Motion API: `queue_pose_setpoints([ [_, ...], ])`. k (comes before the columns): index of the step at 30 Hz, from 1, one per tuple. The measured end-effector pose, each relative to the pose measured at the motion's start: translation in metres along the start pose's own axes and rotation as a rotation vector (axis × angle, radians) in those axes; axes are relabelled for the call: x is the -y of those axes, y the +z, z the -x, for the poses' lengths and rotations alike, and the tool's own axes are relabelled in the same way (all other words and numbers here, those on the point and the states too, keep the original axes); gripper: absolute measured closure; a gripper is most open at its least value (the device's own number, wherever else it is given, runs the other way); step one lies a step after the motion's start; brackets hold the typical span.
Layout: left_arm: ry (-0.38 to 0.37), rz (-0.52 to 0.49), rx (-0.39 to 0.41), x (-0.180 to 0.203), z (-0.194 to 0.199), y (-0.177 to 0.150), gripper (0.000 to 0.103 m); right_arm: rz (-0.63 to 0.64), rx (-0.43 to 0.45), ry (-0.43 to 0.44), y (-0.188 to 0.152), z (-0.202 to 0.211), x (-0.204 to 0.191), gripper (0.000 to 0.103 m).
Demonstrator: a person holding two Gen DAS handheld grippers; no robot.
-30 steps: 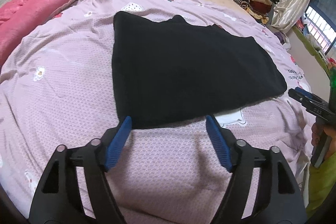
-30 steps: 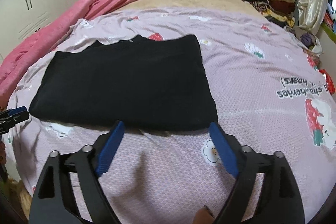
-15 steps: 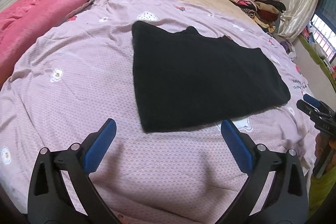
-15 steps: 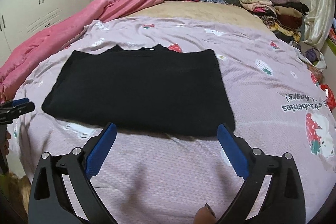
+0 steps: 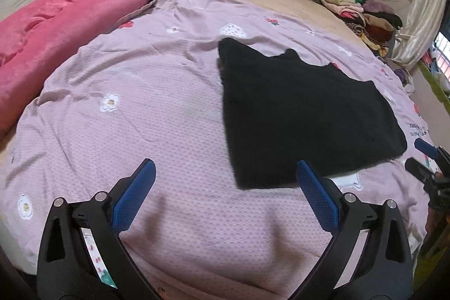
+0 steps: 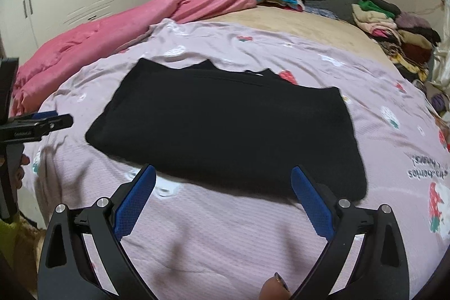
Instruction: Fold small clothes
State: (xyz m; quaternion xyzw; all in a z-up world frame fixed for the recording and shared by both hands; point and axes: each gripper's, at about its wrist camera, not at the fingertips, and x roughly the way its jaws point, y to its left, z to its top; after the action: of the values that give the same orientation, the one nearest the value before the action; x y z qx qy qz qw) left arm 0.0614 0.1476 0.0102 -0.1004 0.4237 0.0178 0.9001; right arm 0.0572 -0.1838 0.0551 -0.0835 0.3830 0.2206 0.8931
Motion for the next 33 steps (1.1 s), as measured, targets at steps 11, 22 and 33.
queue_pose_setpoints([
  [11,0.080,0.033,0.018,-0.023,-0.003,0.011,0.010,0.117,0.003,0.056,0.009,-0.016,-0.052,0.007],
  [22,0.113,0.017,0.007,-0.020,-0.019,0.023,0.010,0.254,-0.006,0.069,0.008,-0.039,-0.101,0.007],
  [33,0.138,-0.038,0.001,-0.005,-0.044,0.044,0.010,0.345,-0.028,0.054,0.002,-0.067,-0.124,0.005],
])
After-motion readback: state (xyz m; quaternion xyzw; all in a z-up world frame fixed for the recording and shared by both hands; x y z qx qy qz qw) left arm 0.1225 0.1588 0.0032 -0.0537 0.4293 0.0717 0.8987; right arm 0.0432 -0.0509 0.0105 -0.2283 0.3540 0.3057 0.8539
